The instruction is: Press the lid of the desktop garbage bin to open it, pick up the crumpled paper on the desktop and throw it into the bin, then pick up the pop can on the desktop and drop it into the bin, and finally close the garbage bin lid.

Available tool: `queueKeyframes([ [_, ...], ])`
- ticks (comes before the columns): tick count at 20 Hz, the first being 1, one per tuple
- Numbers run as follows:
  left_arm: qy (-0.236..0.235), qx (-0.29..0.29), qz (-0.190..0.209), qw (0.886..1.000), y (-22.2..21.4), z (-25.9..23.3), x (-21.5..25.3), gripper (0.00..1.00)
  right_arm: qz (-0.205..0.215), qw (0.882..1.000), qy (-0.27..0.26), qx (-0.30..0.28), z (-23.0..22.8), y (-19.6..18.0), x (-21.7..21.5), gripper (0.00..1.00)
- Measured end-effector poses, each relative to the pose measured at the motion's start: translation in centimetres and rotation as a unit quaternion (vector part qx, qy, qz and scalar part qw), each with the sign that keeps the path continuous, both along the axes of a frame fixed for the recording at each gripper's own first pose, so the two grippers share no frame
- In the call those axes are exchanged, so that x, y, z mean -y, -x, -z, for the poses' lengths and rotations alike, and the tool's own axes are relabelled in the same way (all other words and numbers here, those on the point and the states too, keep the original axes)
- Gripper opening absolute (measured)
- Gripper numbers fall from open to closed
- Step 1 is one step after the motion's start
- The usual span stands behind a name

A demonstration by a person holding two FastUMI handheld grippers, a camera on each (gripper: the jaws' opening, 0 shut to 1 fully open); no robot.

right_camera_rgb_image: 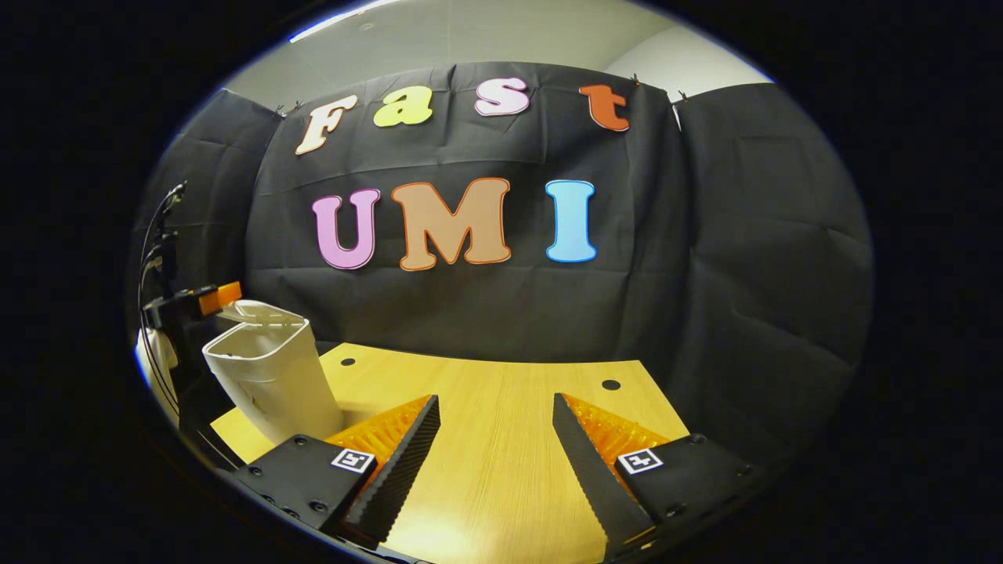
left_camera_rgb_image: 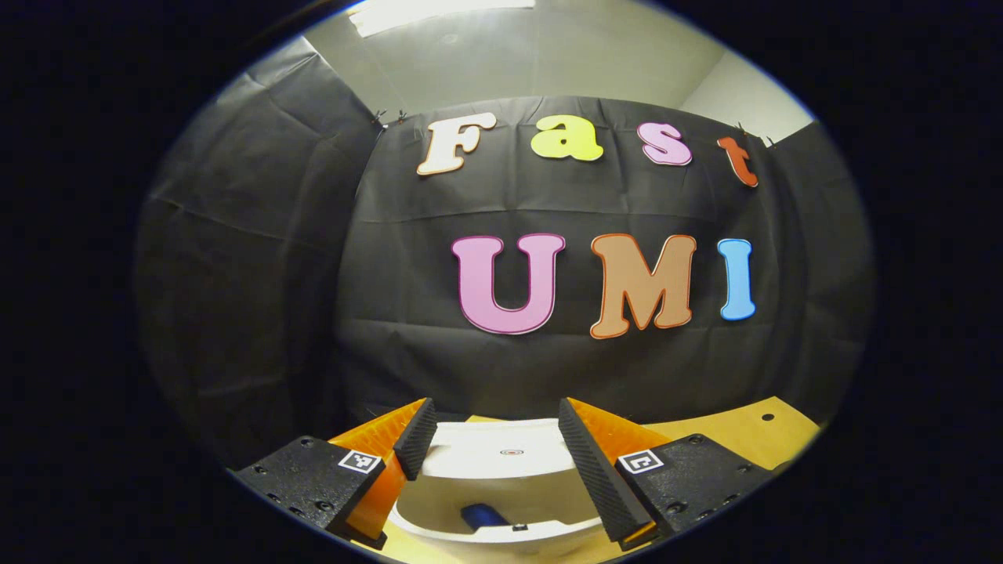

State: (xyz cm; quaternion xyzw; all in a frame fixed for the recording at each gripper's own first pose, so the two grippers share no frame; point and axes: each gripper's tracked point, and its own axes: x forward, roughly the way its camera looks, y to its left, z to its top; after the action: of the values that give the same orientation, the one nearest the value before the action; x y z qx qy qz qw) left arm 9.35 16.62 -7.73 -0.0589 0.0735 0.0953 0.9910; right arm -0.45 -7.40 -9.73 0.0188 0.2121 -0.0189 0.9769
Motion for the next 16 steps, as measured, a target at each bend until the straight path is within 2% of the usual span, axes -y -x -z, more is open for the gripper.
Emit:
queueKeyframes([
  [1, 0.004, -0.007, 0.001, 1.000, 0.4, 1.0, 0.3, 0.92, -0.001, 1.000, 0.001, -0.001, 0.0, 0.0, 0.0, 0.97],
  [6, 0.006, -0.054, 0.001, 0.999, 1.6, 5.9, 1.3, 0.94, -0.003, 1.000, -0.009, -0.011, 0.6, 0.3, 0.0, 0.97],
  [7, 0.001, -0.063, 0.002, 0.998, 1.9, 6.3, 1.4, 0.92, -0.003, 1.000, -0.011, -0.011, 0.6, 0.3, 0.1, 0.97],
  [8, -0.006, -0.047, 0.003, 0.999, 1.5, 6.0, 1.3, 0.93, -0.003, 1.000, -0.013, -0.012, 0.8, 0.3, 0.1, 0.97],
  [13, -0.016, -0.047, 0.004, 0.999, 1.7, 6.3, 1.3, 0.94, -0.004, 0.999, -0.033, -0.022, 2.0, 0.2, -0.2, 0.96],
  [16, -0.038, -0.067, 0.015, 0.997, 1.6, 7.0, 1.5, 0.94, -0.005, 0.999, -0.042, -0.026, 2.3, 0.1, -0.3, 0.96],
])
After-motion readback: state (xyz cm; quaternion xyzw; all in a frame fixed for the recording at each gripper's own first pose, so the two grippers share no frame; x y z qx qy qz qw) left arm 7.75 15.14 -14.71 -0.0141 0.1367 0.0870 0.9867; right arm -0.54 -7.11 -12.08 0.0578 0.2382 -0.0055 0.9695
